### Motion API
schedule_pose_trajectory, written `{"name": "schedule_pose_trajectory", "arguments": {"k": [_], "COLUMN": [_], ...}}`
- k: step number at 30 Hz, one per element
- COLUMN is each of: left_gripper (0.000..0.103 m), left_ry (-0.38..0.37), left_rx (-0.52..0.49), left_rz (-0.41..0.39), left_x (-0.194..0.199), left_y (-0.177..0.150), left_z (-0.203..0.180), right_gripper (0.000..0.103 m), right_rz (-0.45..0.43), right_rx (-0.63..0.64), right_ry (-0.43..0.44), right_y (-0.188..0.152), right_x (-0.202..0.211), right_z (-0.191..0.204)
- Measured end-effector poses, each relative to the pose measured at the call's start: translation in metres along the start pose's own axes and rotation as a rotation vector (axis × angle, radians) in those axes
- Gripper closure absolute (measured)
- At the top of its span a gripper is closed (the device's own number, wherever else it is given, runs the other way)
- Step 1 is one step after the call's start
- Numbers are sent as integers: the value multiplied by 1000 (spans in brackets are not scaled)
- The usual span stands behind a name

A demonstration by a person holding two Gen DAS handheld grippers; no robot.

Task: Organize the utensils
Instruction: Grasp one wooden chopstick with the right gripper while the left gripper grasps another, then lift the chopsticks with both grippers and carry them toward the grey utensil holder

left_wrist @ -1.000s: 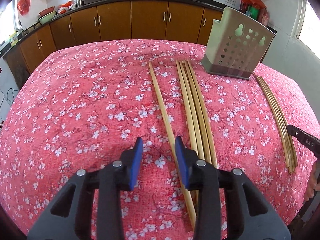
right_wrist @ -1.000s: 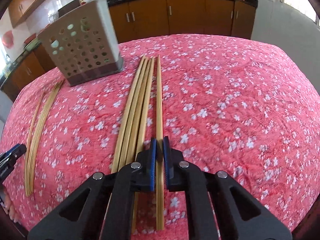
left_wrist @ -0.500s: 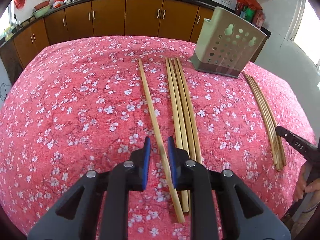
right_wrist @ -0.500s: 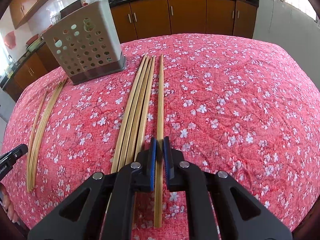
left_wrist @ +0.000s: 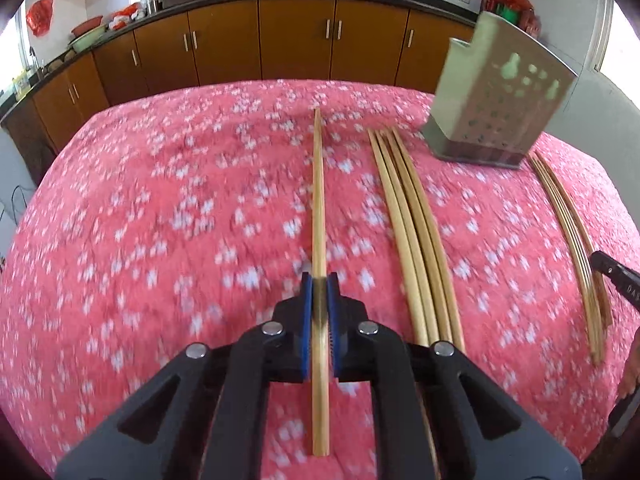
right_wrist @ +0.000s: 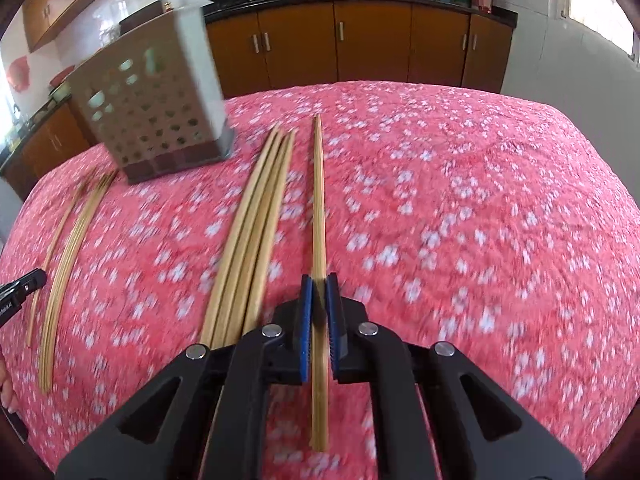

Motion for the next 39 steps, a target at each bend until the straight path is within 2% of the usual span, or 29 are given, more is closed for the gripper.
{"name": "schedule_pose_trajectory", "arguments": {"k": [5, 9, 18, 25, 29, 35, 39], "left_gripper": [93, 93, 92, 92, 91, 94, 95], "left_ry": [-24, -42, -27, -20, 18, 30, 17], "left_rx": [-16, -1, -4, -8, -44, -62, -78], "left_rz": [-40, -39, -39, -39, -39, -35, -94], "left_x": [-2, 5, 12, 14, 17, 20, 46], "left_y": [4, -2, -10, -9, -13, -16, -8], "left_z": [4, 7, 3, 3, -1, -3, -2], "right_gripper": [95, 94, 94, 94, 94, 95, 95], "right_rz": [-24, -32, -41, -38, -35, -33, -126], "right_rx": [-2, 16, 3, 18, 21, 16, 19], "right_ry": [-7, -13, 5, -22, -22, -5, 7], "right_y": [8, 1, -10, -11, -14, -16, -6], "right_x": [-8, -3, 7, 9, 12, 18, 46], "right_z": [-8, -7, -8, -3, -3, -4, -4]}}
Point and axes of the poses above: each gripper's, at about its wrist camera, not at the fingertips, and x roughly against the way its jaws point, z to its left, y to its top, the point moved 1 cm from there along -x, roughly the way its jaws point, and after that the axes turned 1 degree about y, right-handed, at the moved point
